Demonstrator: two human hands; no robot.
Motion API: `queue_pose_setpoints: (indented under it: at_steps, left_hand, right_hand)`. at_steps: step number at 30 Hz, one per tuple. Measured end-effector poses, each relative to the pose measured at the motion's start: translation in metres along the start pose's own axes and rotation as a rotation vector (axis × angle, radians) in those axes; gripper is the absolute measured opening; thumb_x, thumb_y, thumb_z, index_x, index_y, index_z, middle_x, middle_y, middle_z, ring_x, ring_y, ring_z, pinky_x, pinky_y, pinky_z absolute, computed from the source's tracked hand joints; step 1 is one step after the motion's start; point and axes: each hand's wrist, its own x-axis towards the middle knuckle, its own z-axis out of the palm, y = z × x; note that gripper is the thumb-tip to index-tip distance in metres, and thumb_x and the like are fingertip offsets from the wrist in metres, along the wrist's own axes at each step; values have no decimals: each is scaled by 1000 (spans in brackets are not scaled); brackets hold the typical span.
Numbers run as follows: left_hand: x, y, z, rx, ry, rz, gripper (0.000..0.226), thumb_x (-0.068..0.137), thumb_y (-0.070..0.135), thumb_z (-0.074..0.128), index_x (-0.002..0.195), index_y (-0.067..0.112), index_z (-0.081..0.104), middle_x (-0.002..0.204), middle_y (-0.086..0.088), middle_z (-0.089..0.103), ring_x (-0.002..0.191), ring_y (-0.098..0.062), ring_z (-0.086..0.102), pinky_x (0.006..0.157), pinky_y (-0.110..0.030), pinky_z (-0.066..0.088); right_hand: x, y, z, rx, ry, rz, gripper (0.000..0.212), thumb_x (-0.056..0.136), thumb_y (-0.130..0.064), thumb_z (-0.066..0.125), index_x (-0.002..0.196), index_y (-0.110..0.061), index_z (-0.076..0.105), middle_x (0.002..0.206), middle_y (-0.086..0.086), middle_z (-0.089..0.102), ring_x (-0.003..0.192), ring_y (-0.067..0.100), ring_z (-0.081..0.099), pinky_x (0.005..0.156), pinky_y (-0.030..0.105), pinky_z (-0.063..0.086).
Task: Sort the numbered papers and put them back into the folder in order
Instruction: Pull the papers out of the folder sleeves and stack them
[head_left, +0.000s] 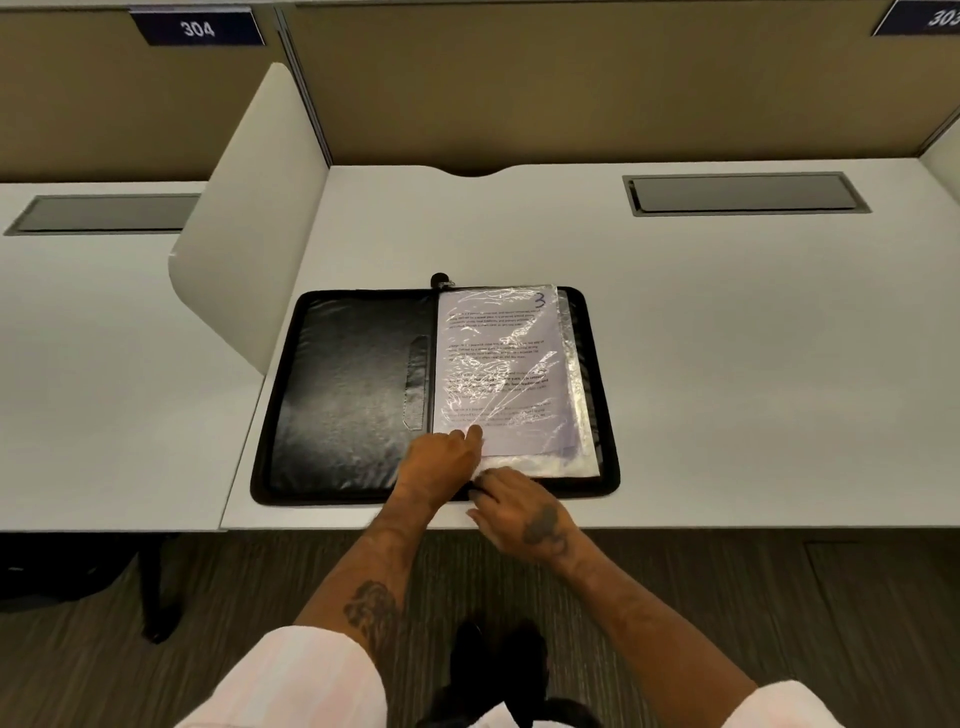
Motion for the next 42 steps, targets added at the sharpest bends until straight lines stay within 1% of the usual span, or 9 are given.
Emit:
queue_pose_setpoints:
  at_steps: [4,7,12,20,24,27,30,35,42]
  left_hand:
    - [2,0,-1,-23,-37,12,29,93,23,61,119,12,53,89,-4,68,69,-24,70,55,-31,49]
    - [-2,1,0,-9,-32,-21,56,77,22,77,126,14,52,99,-4,65,80,-22,68,58,-33,55]
    - [-8,7,8,-32,-48,-38,81,87,16,66,154,13,19,132,-15,53,110,-29,59,78,-38,56]
    - [-14,15,14,-2,88,22,56,75,12,77,128,6,59,119,-18,67,92,-26,72,51,-35,57]
    - [-9,25,5,-48,20,-19,35,90,13,59,124,7,57,115,-12,67,92,-25,70,59,-37,56]
    - [-7,36,1,-80,-32,-82,33,99,14,39,130,9,47,116,-9,62,101,-25,65,72,-37,52]
    - [-3,44,-3,-115,-34,-153,27,101,18,36,124,10,50,112,-9,63,97,-27,65,74,-36,50]
    - [4,52,-7,-177,-20,-233,31,105,26,32,121,11,54,107,-8,67,94,-27,66,72,-35,48]
    - [0,50,-7,-266,18,-262,37,106,31,25,120,11,54,107,-10,68,95,-30,66,77,-39,50]
  right_hand:
    - [11,9,1,-49,-255,297,71,94,-49,50,145,-2,38,151,20,36,143,31,29,117,44,26]
    - [19,17,-3,4,-410,437,92,86,-70,8,154,-8,6,161,16,0,149,27,-3,122,41,1]
    - [14,5,3,8,-383,467,114,69,-81,-24,154,-10,4,161,17,1,150,29,0,120,41,-1]
    - [-20,-20,13,-43,-365,511,83,96,-63,6,142,-5,43,146,21,43,136,33,41,112,49,25]
    - [-33,-33,12,-76,-266,475,79,98,-59,10,131,-6,57,136,19,55,127,32,52,108,49,33]
    - [-38,-35,3,-34,-49,457,52,95,-51,37,115,-12,65,117,9,67,107,24,64,93,41,51]
    - [-43,-32,-13,221,129,741,33,94,-49,49,83,-20,60,79,-5,61,69,9,55,62,25,47]
    - [-54,-24,-26,653,29,1378,60,86,-68,49,60,-15,55,59,-1,58,55,11,56,52,24,42]
    - [-46,-18,-31,999,98,1428,40,86,-55,62,97,-17,64,79,5,68,65,15,65,50,21,49]
